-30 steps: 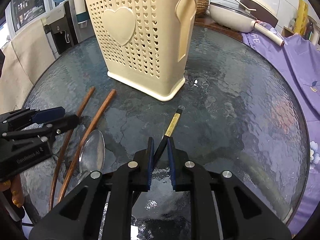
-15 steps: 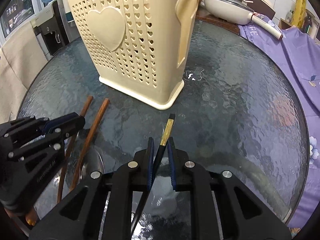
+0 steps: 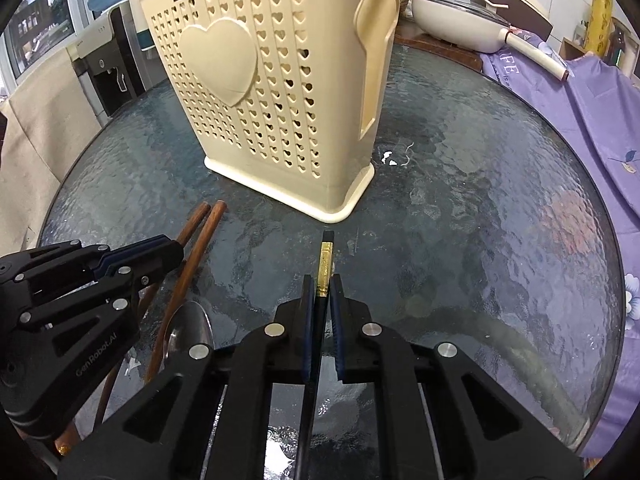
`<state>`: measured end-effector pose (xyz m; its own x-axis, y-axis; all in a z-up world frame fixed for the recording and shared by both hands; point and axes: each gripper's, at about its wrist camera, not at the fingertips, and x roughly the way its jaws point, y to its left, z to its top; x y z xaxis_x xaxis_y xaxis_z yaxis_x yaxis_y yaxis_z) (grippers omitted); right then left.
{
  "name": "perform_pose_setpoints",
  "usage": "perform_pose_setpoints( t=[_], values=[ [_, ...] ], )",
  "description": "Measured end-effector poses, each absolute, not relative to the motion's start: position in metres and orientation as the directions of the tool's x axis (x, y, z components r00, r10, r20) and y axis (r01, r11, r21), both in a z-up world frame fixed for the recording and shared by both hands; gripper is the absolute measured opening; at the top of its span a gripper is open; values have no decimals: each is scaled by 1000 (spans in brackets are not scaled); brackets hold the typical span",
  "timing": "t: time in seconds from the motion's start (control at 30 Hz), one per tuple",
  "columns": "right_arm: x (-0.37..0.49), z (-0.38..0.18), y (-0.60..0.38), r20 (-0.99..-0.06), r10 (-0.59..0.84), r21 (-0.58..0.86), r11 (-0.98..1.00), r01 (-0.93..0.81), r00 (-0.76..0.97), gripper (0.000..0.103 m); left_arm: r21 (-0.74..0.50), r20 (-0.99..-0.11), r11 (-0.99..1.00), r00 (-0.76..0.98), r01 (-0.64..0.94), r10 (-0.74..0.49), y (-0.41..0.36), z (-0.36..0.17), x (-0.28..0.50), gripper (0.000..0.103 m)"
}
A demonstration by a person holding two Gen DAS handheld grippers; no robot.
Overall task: Organize utensils
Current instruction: 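Lift both chopsticks and carry them over the cream holder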
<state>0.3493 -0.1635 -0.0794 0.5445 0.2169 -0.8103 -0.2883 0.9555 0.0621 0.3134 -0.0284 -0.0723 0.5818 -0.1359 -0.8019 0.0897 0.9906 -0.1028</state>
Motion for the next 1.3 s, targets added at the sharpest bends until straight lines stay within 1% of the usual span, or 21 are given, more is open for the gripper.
perform_pose_setpoints(
  t=[0.1, 0.2, 0.33, 0.47, 0.63, 0.9, 1.07, 1.2, 1.3],
  values=[
    [345, -79, -169, -798, 261, 109, 949, -295, 543, 8, -116, -792, 989, 592, 92, -148, -26, -67, 309, 7],
    [338, -74, -176, -776, 284, 132, 946, -295, 564, 8, -154, -778, 984, 602, 94, -179, -23, -57, 301, 7],
    [329, -59, -185, -737, 341, 184, 932, -312, 584, 8, -180, -741, 978, 640, 103, -204, -19, -34, 289, 7],
    [318, -35, -198, -674, 424, 264, 903, -340, 605, 8, -206, -700, 971, 676, 119, -231, -20, -12, 276, 7],
    [304, -4, -207, -592, 492, 317, 870, -378, 638, 8, -223, -639, 964, 725, 145, -257, -20, 20, 260, 7],
    [265, 41, -210, -489, 549, 293, 835, -465, 677, 8, -243, -579, 952, 760, 186, -296, -17, 50, 238, 7],
    [247, 57, -211, -461, 557, 256, 829, -498, 691, 8, -288, -550, 926, 749, 245, -370, -15, 60, 225, 7],
    [239, 65, -215, -447, 548, 223, 834, -505, 707, 8, -277, -534, 926, 760, 258, -371, -16, 67, 218, 7],
    [238, 68, -218, -448, 549, 227, 833, -504, 705, 8, -279, -525, 921, 761, 271, -383, -17, 73, 215, 7]
  ],
)
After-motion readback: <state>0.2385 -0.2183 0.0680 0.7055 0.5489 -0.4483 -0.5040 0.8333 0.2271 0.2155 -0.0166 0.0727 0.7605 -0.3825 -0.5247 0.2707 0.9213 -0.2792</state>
